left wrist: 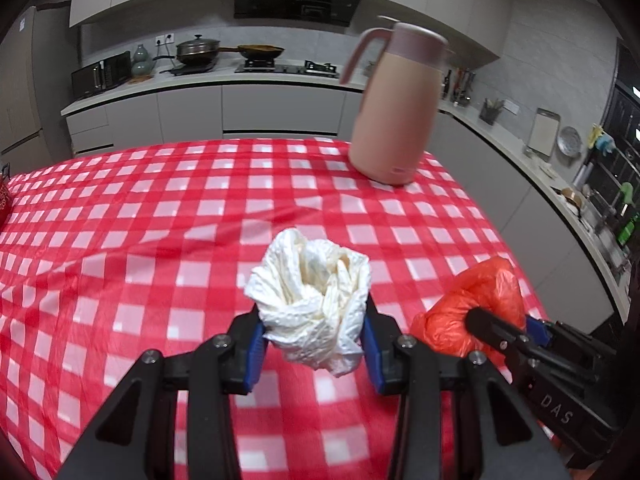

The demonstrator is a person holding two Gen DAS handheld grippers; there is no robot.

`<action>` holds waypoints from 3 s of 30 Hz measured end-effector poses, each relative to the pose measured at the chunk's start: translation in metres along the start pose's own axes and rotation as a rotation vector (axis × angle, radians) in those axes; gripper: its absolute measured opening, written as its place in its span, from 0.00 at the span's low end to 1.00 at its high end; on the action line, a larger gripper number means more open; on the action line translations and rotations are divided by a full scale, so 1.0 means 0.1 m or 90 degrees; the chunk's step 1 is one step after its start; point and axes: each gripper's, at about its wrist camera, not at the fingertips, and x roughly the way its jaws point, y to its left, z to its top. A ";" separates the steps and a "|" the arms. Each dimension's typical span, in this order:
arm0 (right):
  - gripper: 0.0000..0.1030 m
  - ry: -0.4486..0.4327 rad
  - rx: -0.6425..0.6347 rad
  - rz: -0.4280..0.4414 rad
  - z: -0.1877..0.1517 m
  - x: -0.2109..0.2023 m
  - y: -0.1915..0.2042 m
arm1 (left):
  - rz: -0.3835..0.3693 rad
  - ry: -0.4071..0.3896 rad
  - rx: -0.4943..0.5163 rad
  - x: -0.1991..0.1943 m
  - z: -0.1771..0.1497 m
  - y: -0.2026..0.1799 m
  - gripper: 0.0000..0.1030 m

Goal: Collect trash
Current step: 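Carry the white tissue and red bag over the black bin, then open both tools to drop the tissue and bag into the bin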

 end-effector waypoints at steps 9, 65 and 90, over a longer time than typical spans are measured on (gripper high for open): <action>0.32 -0.007 0.014 -0.001 -0.32 -0.53 -0.25 | -0.027 0.010 0.017 -0.14 -0.23 -0.42 0.41; 0.55 0.059 0.133 -0.050 -1.62 -1.26 -5.32 | -0.024 0.135 0.046 1.00 -1.92 -4.63 0.65; 0.65 0.007 0.109 -0.046 -1.47 -2.21 -4.98 | 0.005 0.016 0.045 -0.28 -1.45 -4.57 0.77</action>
